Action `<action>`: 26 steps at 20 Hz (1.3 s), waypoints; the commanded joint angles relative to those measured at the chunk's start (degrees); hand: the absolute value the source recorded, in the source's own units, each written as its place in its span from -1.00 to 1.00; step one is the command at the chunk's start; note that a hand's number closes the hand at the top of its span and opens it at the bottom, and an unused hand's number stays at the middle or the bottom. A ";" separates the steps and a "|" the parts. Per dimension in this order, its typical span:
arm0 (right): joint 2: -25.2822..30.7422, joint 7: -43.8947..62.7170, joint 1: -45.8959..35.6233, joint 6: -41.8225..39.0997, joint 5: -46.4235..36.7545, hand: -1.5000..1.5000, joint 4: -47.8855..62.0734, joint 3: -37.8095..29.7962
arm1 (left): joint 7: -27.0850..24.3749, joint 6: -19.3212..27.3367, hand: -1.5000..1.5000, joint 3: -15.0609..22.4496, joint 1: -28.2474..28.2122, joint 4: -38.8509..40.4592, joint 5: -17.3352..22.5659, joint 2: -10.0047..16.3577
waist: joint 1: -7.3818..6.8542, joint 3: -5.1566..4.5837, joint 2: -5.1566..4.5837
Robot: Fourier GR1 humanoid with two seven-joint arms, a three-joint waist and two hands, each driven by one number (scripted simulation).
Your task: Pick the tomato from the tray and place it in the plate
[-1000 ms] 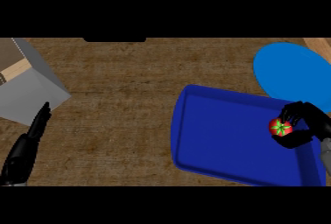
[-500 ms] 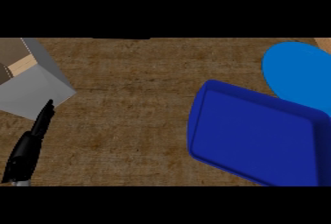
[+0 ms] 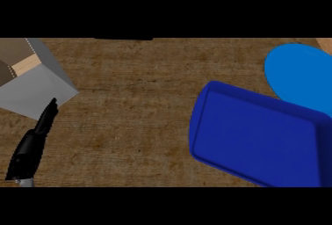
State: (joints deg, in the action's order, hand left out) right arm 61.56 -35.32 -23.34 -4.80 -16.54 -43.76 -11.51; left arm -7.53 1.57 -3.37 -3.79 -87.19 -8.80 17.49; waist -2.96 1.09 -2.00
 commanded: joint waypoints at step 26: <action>-10.09 -18.89 -25.29 -11.70 -9.18 1.00 22.58 13.02 | 1.37 -0.31 0.00 0.33 5.44 3.23 -1.36 -0.81 | -1.00 -0.91 0.70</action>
State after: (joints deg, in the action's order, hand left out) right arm 55.19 -52.38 -46.03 -14.76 -22.04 -23.24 -2.08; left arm -6.94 1.42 -2.62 -0.25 -84.39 -10.59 16.89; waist -4.65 0.20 -1.41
